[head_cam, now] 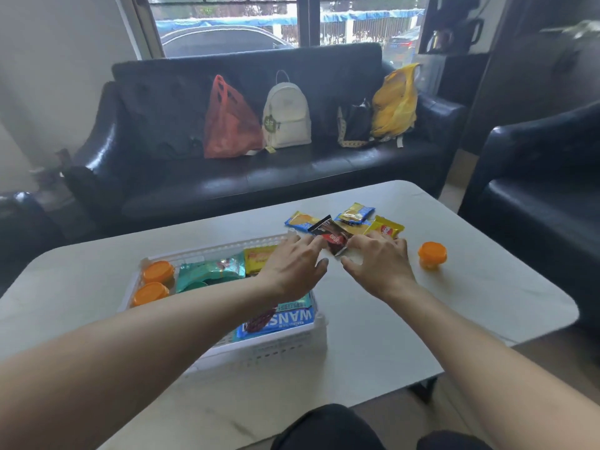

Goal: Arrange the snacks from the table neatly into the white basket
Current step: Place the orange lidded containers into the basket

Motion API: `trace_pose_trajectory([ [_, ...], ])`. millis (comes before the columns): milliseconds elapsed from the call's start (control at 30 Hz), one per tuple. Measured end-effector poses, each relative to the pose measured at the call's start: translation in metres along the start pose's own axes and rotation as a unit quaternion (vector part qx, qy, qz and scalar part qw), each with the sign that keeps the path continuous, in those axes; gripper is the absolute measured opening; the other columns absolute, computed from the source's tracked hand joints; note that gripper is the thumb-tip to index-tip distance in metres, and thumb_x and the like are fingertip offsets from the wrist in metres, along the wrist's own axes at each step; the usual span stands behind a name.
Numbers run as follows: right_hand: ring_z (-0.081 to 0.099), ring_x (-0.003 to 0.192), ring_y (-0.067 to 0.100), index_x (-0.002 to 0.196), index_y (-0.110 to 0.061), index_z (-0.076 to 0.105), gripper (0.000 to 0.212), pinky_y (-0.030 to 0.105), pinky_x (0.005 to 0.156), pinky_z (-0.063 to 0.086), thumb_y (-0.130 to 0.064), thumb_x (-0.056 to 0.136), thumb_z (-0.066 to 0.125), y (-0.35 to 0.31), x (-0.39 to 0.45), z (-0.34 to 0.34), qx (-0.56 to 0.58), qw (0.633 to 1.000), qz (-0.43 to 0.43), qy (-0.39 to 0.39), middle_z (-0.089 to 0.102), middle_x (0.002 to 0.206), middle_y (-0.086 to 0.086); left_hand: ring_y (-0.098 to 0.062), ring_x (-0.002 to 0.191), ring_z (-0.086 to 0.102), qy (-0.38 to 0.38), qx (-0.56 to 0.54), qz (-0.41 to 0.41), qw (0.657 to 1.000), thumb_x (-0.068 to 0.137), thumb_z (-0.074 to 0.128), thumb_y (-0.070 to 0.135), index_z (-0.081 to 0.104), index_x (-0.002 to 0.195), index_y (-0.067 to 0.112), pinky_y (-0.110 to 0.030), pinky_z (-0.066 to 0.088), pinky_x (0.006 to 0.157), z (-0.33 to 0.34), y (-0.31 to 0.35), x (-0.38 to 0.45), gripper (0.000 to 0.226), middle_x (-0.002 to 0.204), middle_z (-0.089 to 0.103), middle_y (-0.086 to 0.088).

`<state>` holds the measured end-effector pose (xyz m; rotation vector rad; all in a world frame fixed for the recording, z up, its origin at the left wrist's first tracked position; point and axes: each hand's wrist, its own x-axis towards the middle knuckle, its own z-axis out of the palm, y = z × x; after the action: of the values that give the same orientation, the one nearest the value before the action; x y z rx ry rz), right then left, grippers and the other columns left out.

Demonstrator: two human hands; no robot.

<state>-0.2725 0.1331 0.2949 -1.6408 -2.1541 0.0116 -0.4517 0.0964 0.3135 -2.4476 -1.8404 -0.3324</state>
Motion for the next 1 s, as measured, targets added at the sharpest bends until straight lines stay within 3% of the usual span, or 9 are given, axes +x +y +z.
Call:
trace_pose_trajectory([
  [167, 0.056, 0.108, 0.026, 0.108, -0.029, 0.066, 0.028, 0.041, 0.09, 0.035, -0.046, 0.088, 0.059, 0.044, -0.003, -0.007, -0.011, 0.999, 0.03, 0.007, 0.064, 0.113, 0.0, -0.028, 0.111, 0.052, -0.003, 0.004, 0.011, 1.0, 0.099, 0.041, 0.039, 0.051, 0.128, 0.018, -0.044, 0.032, 0.1, 0.011, 0.034, 0.018, 0.036, 0.124, 0.059, -0.005],
  [333, 0.056, 0.107, 0.027, 0.108, -0.027, 0.066, 0.026, 0.04, 0.093, 0.033, -0.041, 0.089, 0.058, 0.088, -0.005, -0.009, -0.008, 0.997, 0.08, 0.002, 0.063, 0.112, 0.002, -0.027, 0.11, 0.049, -0.01, -0.003, 0.019, 1.0, 0.099, 0.043, 0.038, 0.052, 0.123, 0.016, -0.037, 0.036, 0.092, 0.027, 0.054, 0.033, 0.034, 0.121, 0.058, -0.006],
  [433, 0.055, 0.109, 0.028, 0.113, -0.026, 0.065, 0.028, 0.039, 0.092, 0.034, -0.039, 0.089, 0.059, 0.111, -0.003, -0.008, -0.022, 0.994, 0.104, 0.006, 0.061, 0.115, 0.004, -0.027, 0.116, 0.048, -0.027, -0.016, 0.014, 0.999, 0.1, 0.042, 0.038, 0.052, 0.125, 0.018, -0.039, 0.04, 0.097, 0.034, 0.063, 0.04, 0.034, 0.124, 0.058, -0.004],
  [600, 0.051, 0.113, 0.03, 0.126, -0.023, 0.058, 0.045, 0.04, 0.092, 0.037, -0.042, 0.086, 0.064, 0.138, 0.007, -0.001, -0.066, 0.989, 0.134, 0.02, 0.054, 0.128, 0.006, -0.025, 0.116, 0.049, -0.042, -0.02, 0.014, 0.999, 0.1, 0.042, 0.038, 0.052, 0.127, 0.02, -0.039, 0.04, 0.101, 0.045, 0.068, 0.046, 0.034, 0.129, 0.057, -0.002],
  [733, 0.049, 0.12, 0.033, 0.137, -0.024, 0.043, 0.061, 0.043, 0.098, 0.036, -0.052, 0.086, 0.061, 0.15, 0.018, 0.012, -0.09, 0.979, 0.178, -0.04, 0.046, 0.138, 0.01, -0.026, 0.115, 0.049, -0.04, -0.015, 0.017, 0.999, 0.101, 0.042, 0.038, 0.052, 0.128, 0.02, -0.037, 0.038, 0.101, 0.05, 0.067, 0.05, 0.034, 0.128, 0.057, -0.002],
  [900, 0.051, 0.117, 0.034, 0.129, -0.025, 0.051, 0.039, 0.041, 0.097, 0.034, -0.041, 0.094, 0.049, 0.155, 0.023, 0.026, -0.078, 0.972, 0.202, -0.092, 0.048, 0.132, 0.01, -0.024, 0.115, 0.048, -0.032, -0.011, 0.022, 0.999, 0.101, 0.042, 0.038, 0.052, 0.128, 0.02, -0.035, 0.038, 0.1, 0.05, 0.057, 0.047, 0.034, 0.126, 0.058, -0.001],
  [1000, 0.055, 0.112, 0.036, 0.126, -0.024, 0.051, 0.034, 0.042, 0.097, 0.037, -0.038, 0.095, 0.053, 0.157, 0.026, 0.027, -0.064, 0.973, 0.202, -0.087, 0.05, 0.128, 0.013, -0.025, 0.116, 0.048, -0.027, -0.011, 0.022, 0.999, 0.101, 0.043, 0.037, 0.053, 0.128, 0.019, -0.036, 0.038, 0.098, 0.048, 0.051, 0.047, 0.034, 0.127, 0.058, -0.002],
])
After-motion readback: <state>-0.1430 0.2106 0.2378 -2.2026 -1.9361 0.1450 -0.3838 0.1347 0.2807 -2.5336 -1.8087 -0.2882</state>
